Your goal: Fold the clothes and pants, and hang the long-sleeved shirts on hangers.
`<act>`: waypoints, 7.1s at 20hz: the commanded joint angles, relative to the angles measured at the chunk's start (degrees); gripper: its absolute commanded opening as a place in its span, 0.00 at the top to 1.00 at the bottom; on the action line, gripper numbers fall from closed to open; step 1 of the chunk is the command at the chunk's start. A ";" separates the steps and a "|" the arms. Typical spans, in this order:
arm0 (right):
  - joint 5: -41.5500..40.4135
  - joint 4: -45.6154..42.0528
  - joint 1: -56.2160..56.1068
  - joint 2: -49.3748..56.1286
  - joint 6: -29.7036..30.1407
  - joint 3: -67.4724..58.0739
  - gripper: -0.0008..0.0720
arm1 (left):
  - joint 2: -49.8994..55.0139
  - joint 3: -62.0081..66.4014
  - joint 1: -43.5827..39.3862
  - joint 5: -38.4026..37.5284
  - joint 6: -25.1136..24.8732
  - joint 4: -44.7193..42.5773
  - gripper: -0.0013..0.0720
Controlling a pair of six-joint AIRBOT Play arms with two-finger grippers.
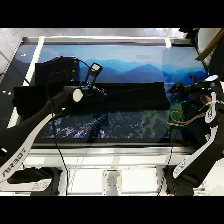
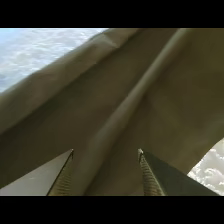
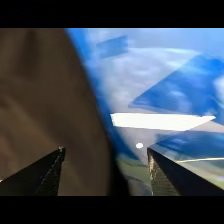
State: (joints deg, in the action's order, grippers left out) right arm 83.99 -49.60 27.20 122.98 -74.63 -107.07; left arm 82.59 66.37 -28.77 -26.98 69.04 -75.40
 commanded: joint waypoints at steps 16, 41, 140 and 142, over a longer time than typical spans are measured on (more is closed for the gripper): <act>5.38 19.23 -8.00 -6.32 -0.42 -9.18 0.98 | 6.73 2.45 -1.27 -0.26 0.02 11.54 0.95; -32.79 11.52 -59.84 -0.35 -13.07 -9.81 0.98 | -19.61 2.89 36.02 -22.21 -6.51 20.96 0.95; -0.79 -20.13 -66.25 -8.13 -18.62 -11.15 0.29 | -27.85 3.39 28.17 -33.64 4.94 6.40 0.95; 7.67 -29.51 -61.20 -11.47 -16.31 -11.04 0.29 | -27.85 3.39 28.17 -34.77 4.94 6.40 0.95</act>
State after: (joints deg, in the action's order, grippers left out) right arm 76.88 -67.02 -38.70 114.43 -92.90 -117.49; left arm 54.89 69.76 -0.73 -60.12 73.95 -68.82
